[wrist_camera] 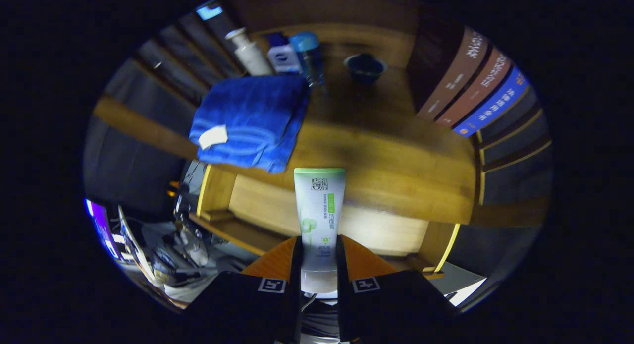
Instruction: Pull open the drawer, take out the items inside it, and place them on the countertop above the cabinet.
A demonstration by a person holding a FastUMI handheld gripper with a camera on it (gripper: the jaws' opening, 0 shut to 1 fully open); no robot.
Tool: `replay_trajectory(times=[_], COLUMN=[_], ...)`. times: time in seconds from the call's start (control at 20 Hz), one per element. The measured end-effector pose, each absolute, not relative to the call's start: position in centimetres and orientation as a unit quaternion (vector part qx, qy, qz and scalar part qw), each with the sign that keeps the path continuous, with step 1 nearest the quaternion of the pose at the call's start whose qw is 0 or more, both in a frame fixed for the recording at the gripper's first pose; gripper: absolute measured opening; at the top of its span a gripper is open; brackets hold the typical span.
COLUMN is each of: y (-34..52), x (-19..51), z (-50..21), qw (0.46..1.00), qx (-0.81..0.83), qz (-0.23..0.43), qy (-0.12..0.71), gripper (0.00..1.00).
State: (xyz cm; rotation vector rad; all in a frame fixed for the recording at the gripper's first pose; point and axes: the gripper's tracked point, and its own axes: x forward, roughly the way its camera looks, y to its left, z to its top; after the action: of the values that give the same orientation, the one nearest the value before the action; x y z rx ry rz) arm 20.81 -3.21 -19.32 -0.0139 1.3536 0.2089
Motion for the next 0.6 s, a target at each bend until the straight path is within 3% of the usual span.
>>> replay_trajectory(times=[0.35,0.6], y=[-5.1,-3.4], x=[27.5,28.3], z=[-22.7,-25.3], qw=[0.819,0.819], qx=[0.030,0.086], qz=[-0.009,-0.029], qy=[0.573,0.566], gripper=[0.34,0.34])
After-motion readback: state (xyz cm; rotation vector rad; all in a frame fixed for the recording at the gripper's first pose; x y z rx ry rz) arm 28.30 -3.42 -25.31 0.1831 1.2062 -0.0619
